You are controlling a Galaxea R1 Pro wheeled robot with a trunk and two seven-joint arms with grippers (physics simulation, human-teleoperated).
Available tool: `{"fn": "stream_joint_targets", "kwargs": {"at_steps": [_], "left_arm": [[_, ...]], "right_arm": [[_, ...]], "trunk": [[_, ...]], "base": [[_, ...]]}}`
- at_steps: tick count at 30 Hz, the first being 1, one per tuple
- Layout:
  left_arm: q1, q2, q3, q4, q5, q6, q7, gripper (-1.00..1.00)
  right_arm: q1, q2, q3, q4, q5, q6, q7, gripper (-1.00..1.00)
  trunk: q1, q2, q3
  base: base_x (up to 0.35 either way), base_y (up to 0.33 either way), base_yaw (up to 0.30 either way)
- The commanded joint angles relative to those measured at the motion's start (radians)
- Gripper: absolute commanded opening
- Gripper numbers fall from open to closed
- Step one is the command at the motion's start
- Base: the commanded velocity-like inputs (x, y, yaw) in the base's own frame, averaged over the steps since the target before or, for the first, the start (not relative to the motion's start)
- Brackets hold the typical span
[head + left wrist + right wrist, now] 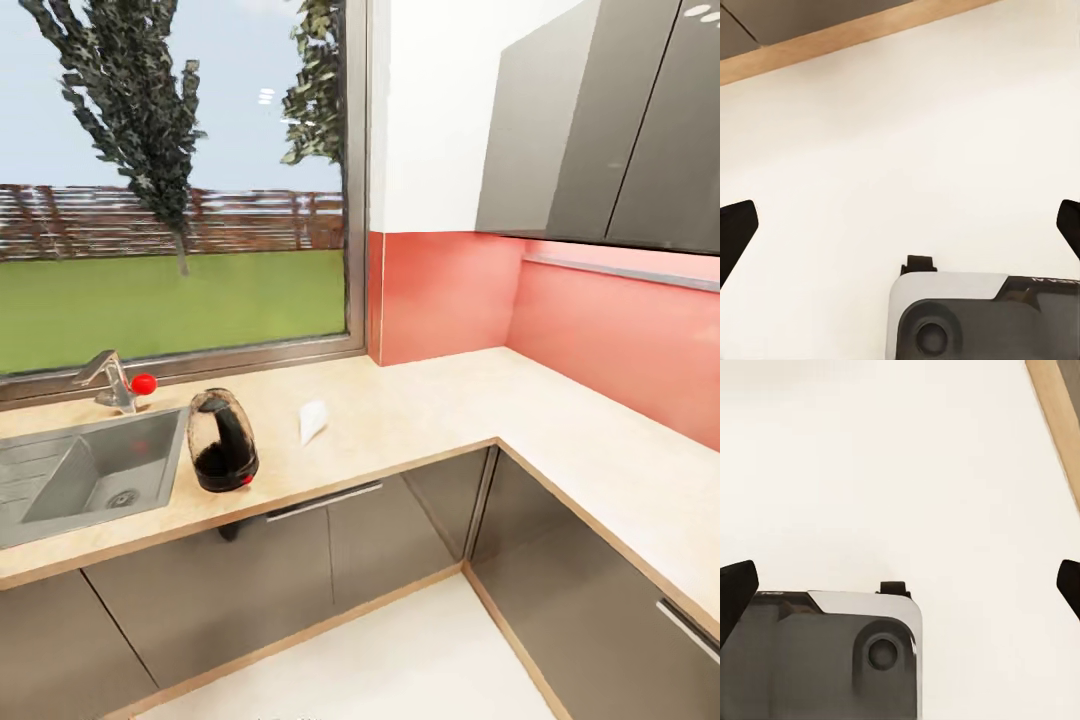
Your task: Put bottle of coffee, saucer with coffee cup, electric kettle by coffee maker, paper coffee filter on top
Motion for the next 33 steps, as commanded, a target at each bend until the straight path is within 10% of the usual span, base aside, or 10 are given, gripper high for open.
{"fn": "stream_joint_targets", "kwargs": {"at_steps": [1,33], "left_arm": [[-0.001,0.0,-0.001,0.001,0.007,-0.003,0.0,1.0],[-0.001,0.0,-0.001,0.001,0.007,-0.003,0.001,1.0]], "right_arm": [[-0.001,0.0,0.0,0.0,0.001,-0.003,-0.001,1.0],[0.0,0.0,-0.001,0.0,-0.001,-0.004,0.0,1.0]], "trunk": [[0.001,-0.002,-0.002],[0.001,-0.002,-0.002]], "base": [[0.0,0.0,0.277],[0.0,-0.103,0.277]]}}
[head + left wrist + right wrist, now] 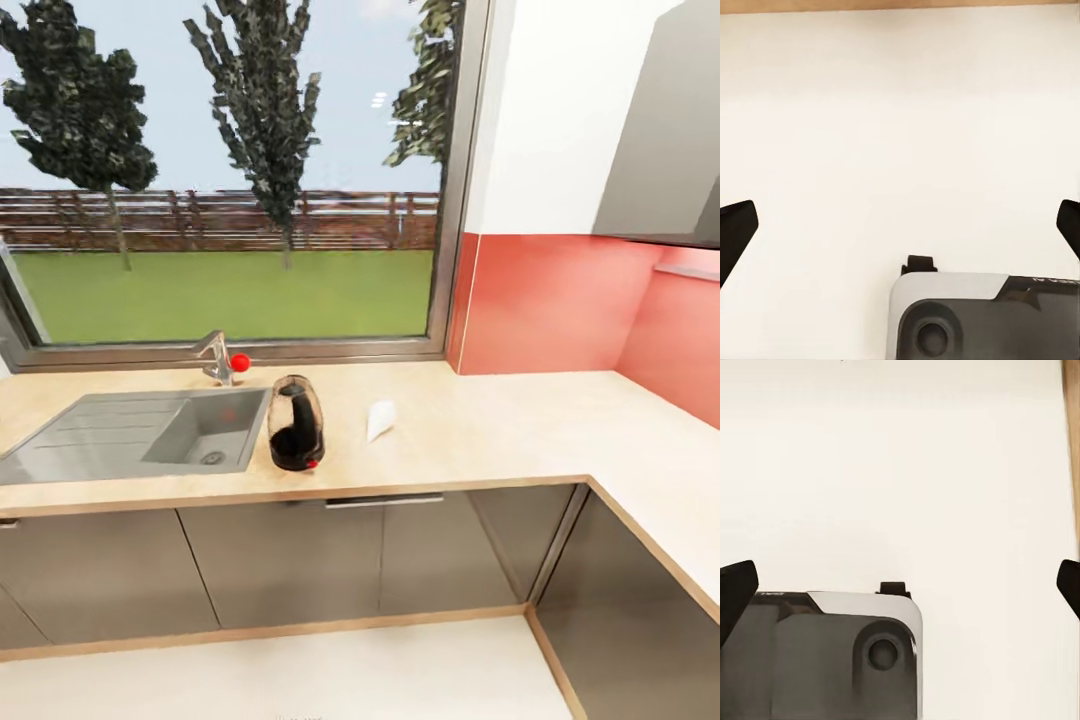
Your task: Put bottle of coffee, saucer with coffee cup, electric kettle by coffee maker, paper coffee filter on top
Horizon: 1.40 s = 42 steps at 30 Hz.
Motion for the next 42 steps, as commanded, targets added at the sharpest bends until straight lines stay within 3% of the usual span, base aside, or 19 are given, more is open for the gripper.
{"fn": "stream_joint_targets", "kwargs": {"at_steps": [1,12,24,27,30,34,37,42], "left_arm": [[-0.001,0.0,-0.001,0.001,0.007,-0.003,0.0,1.0],[-0.002,0.001,-0.001,0.001,0.007,-0.003,0.0,1.0],[-0.001,0.002,-0.001,0.002,0.004,0.0,0.0,1.0],[-0.002,0.016,-0.001,0.017,0.0,0.003,-0.001,1.0],[-0.002,0.049,-0.002,0.068,0.0,0.011,0.0,1.0],[-0.004,0.106,-0.001,0.194,0.006,0.015,0.0,1.0],[-0.003,0.117,-0.004,0.261,0.005,0.018,-0.001,1.0],[-0.003,0.122,-0.01,0.353,0.002,0.02,-0.001,1.0]], "right_arm": [[-0.001,0.0,-0.001,0.0,0.001,-0.003,0.0,1.0],[-0.001,-0.01,0.002,0.0,0.003,-0.003,0.0,1.0],[-0.001,-0.012,0.001,-0.007,0.001,-0.001,0.0,1.0],[-0.002,-0.012,0.002,-0.03,0.0,-0.001,0.001,1.0],[-0.002,-0.011,0.004,-0.114,0.001,0.001,0.004,1.0],[-0.002,-0.008,0.006,-0.35,0.001,0.016,0.007,1.0],[-0.003,-0.001,0.009,-0.491,0.0,0.053,0.008,1.0],[-0.023,0.032,0.011,-0.778,-0.002,0.218,0.011,1.0]], "trunk": [[0.001,-0.002,-0.002],[0.001,-0.002,-0.002],[0.001,-0.002,-0.002],[0.001,-0.002,-0.002],[0.001,-0.002,-0.002],[0.001,-0.002,-0.002],[0.001,-0.002,-0.002],[0.001,-0.002,-0.002]], "base": [[0.0,-0.271,0.276],[0.0,-0.26,0.058],[0.0,-0.016,0.0],[0.0,0.0,0.0],[0.0,0.0,0.0],[0.0,0.0,0.0],[0.0,0.0,0.0],[0.0,0.0,0.0]]}}
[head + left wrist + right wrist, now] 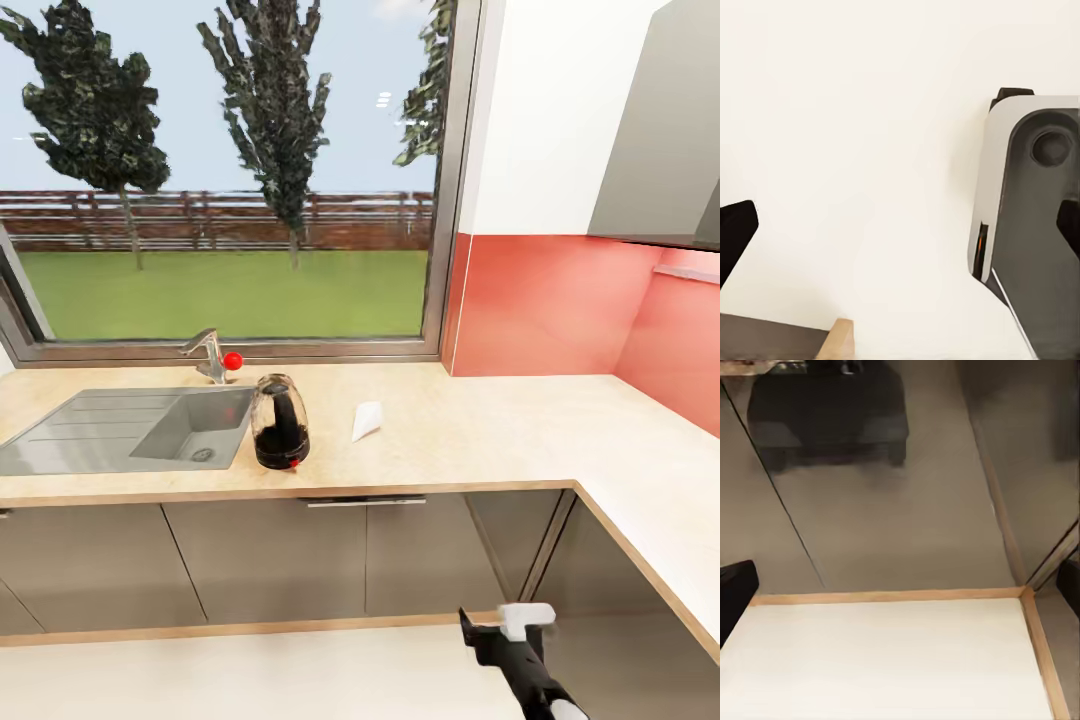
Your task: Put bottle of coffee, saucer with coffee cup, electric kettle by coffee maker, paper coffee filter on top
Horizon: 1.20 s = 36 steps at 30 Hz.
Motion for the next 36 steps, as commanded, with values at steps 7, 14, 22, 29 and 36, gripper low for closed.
{"fn": "stream_joint_targets", "kwargs": {"at_steps": [7,14,22,29,36], "left_arm": [[0.005,-0.005,-0.004,0.023,0.005,-0.002,0.0,1.0],[0.018,-0.009,-0.004,0.025,0.004,0.053,0.007,1.0],[0.021,-0.008,-0.003,0.025,0.005,0.149,0.026,1.0],[0.021,0.0,-0.003,0.025,0.005,0.174,0.028,1.0],[0.021,-0.001,-0.002,0.025,0.005,0.2,0.028,1.0]], "right_arm": [[-0.142,0.047,0.036,-0.234,-0.004,0.221,0.001,1.0],[-0.506,0.064,0.052,-0.147,-0.084,0.407,-0.002,1.0],[-0.744,0.064,0.056,0.233,-0.098,0.398,0.002,1.0],[-0.745,0.064,0.129,0.236,-0.094,0.373,0.001,1.0],[-0.745,0.057,0.134,0.244,-0.094,0.366,0.004,1.0]], "trunk": [[0.001,-0.002,-0.002],[0.001,-0.002,-0.002],[0.001,-0.002,-0.002],[0.001,-0.002,-0.002],[0.001,-0.002,-0.002]], "base": [[0.0,0.0,0.0],[0.064,0.0,0.0],[0.323,0.0,0.0],[0.338,0.0,0.0],[0.328,-0.06,0.0]]}}
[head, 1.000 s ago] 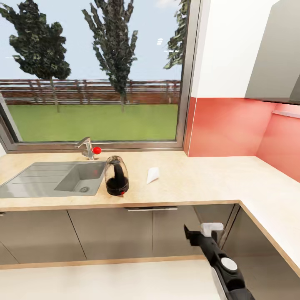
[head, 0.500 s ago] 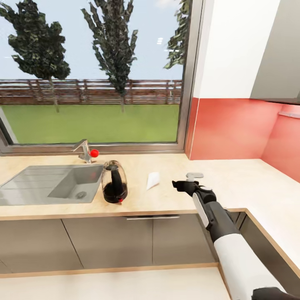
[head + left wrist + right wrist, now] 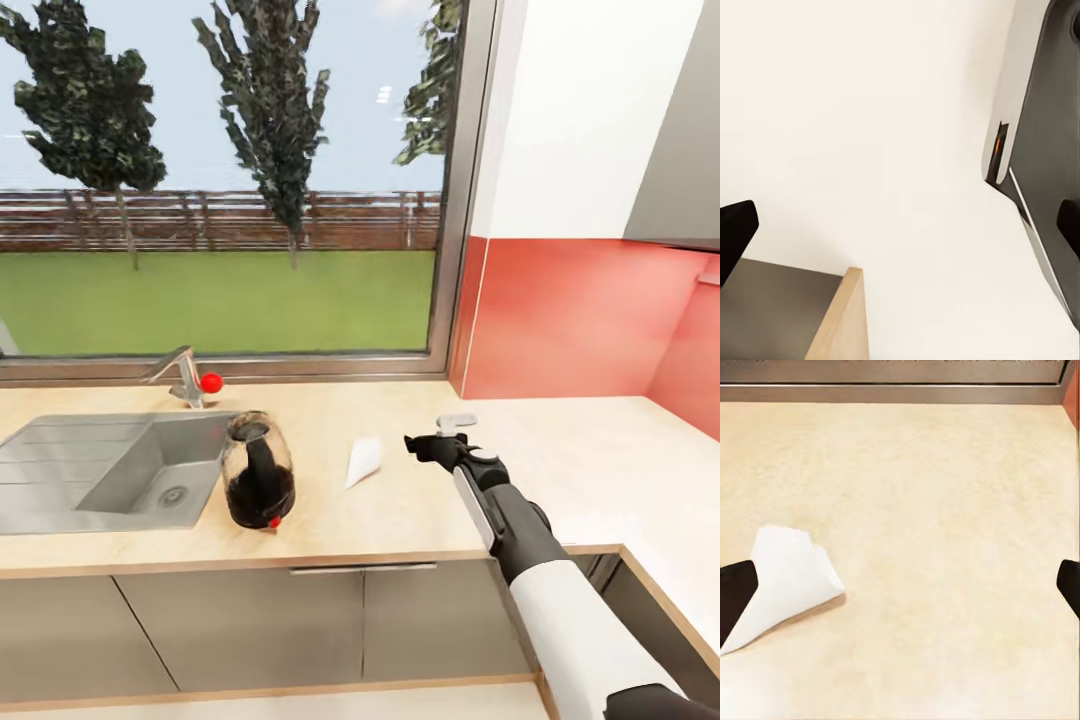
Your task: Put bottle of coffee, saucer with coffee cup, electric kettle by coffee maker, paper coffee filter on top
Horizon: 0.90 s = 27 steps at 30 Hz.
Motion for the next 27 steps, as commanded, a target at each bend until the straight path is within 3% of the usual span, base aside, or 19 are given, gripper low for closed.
{"fn": "stream_joint_targets", "kwargs": {"at_steps": [1,9,14,22,27], "left_arm": [[-0.001,-0.001,-0.001,0.001,0.006,0.002,0.002,1.0],[-0.001,-0.002,-0.001,0.001,0.006,0.002,0.002,1.0],[-0.001,0.0,-0.001,0.001,0.006,0.001,0.002,1.0],[0.002,0.001,0.0,0.001,0.006,0.002,0.002,1.0],[0.007,0.002,0.003,0.001,0.008,0.001,0.002,1.0]], "right_arm": [[-0.001,-0.005,0.0,0.0,-0.008,0.004,0.011,1.0],[-0.001,-0.069,0.001,0.051,-0.001,0.004,0.29,1.0],[-0.001,-0.081,0.008,0.082,0.009,0.004,0.322,1.0],[-0.001,-0.081,0.067,0.12,0.013,0.004,0.42,1.0],[-0.001,-0.079,0.094,0.128,0.012,0.004,0.433,1.0]], "trunk": [[0.001,-0.002,-0.002],[0.001,-0.002,-0.002],[0.001,-0.002,-0.002],[0.001,-0.002,-0.002],[0.001,-0.002,-0.002]], "base": [[0.293,-0.187,0.0],[0.259,-0.185,0.0],[0.044,-0.016,0.0],[0.127,-0.001,0.0],[0.245,0.0,0.0]]}}
